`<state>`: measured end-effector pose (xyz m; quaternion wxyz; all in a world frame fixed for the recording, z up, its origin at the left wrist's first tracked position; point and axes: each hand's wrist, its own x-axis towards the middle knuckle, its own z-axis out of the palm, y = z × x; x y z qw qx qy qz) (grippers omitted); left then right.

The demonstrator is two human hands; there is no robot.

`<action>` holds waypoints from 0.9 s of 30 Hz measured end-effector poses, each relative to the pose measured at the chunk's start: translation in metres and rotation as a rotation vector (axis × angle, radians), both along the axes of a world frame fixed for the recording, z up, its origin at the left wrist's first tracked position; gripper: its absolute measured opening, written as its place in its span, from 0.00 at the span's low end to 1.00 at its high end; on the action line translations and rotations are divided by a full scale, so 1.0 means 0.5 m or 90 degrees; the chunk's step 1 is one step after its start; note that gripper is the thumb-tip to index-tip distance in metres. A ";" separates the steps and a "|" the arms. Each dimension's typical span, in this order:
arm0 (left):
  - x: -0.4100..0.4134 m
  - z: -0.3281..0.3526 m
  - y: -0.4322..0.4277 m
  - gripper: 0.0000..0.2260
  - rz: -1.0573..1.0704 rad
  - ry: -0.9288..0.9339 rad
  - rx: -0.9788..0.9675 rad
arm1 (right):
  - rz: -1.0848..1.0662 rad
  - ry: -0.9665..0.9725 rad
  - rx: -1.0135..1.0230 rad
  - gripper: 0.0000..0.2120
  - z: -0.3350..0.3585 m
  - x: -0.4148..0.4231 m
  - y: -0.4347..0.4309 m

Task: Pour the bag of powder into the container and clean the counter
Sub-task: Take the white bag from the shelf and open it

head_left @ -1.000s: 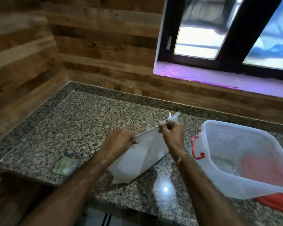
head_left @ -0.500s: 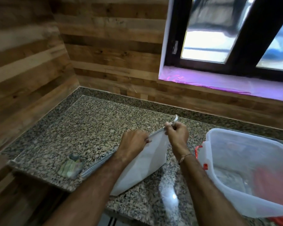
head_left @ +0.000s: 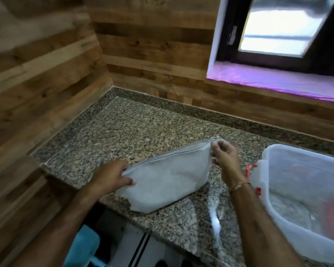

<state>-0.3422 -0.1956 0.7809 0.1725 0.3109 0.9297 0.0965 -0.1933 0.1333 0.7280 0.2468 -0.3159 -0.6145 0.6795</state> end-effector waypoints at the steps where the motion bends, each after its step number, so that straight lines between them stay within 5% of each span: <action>1: -0.003 -0.006 -0.015 0.12 0.029 0.004 0.043 | -0.009 0.008 0.006 0.08 -0.005 -0.004 0.000; 6: -0.017 -0.032 -0.034 0.23 0.203 0.014 0.242 | -0.094 0.053 0.022 0.11 -0.022 -0.021 -0.002; 11: 0.028 -0.106 -0.074 0.13 0.352 -0.163 0.480 | -0.041 0.018 -0.035 0.12 -0.046 0.005 -0.012; 20: 0.066 -0.140 -0.052 0.04 0.446 -0.144 0.608 | -0.062 -0.065 -0.006 0.09 -0.075 0.044 -0.004; 24: 0.078 -0.136 -0.065 0.07 0.403 -0.323 0.635 | 0.116 -0.129 -0.126 0.10 -0.076 0.064 -0.006; 27: 0.070 -0.142 -0.075 0.09 0.441 -0.420 0.651 | 0.101 -0.123 -0.203 0.08 -0.084 0.062 -0.003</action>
